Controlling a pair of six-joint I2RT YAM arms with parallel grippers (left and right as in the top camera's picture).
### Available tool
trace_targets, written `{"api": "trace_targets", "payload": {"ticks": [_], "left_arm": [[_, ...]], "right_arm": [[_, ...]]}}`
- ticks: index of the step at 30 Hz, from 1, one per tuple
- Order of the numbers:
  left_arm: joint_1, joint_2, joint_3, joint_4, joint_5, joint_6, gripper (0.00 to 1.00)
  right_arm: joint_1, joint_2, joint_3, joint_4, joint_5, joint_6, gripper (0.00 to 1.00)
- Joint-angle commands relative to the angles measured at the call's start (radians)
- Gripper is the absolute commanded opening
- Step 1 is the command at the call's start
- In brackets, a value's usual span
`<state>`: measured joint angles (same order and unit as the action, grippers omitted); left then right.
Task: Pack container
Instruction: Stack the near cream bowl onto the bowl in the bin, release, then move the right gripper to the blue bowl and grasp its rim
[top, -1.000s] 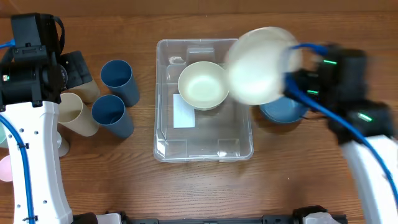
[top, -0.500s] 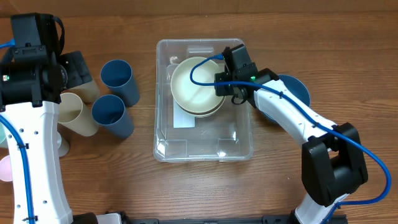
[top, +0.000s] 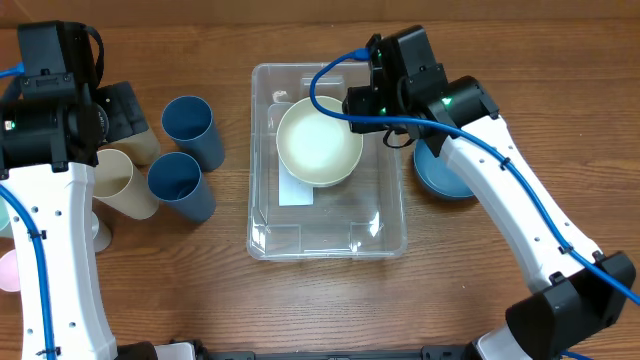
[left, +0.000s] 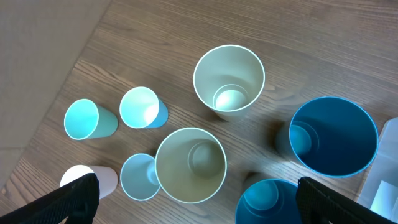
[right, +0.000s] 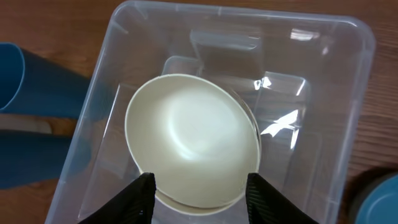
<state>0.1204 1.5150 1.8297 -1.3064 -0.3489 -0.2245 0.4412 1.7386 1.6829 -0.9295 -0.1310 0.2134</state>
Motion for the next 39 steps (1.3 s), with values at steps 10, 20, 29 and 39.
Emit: {"api": "trace_targets", "payload": {"ticks": [10,20,29,39], "left_arm": [[0.005,0.003,0.024,0.002,-0.013,0.019,1.0],[0.005,0.003,0.024,0.002,-0.013,0.019,1.0],[0.005,0.003,0.024,0.002,-0.013,0.019,1.0],[0.005,0.003,0.024,0.002,-0.013,0.019,1.0]], "right_arm": [[0.0,0.294,-0.015,0.257,0.105,-0.005,0.59],[-0.022,0.278,0.033,0.262,0.114,-0.005,0.04],[-0.021,0.256,0.034,0.132,0.09,-0.005,0.56],[-0.093,-0.079,0.034,-0.061,0.092,0.058,0.6]]}}
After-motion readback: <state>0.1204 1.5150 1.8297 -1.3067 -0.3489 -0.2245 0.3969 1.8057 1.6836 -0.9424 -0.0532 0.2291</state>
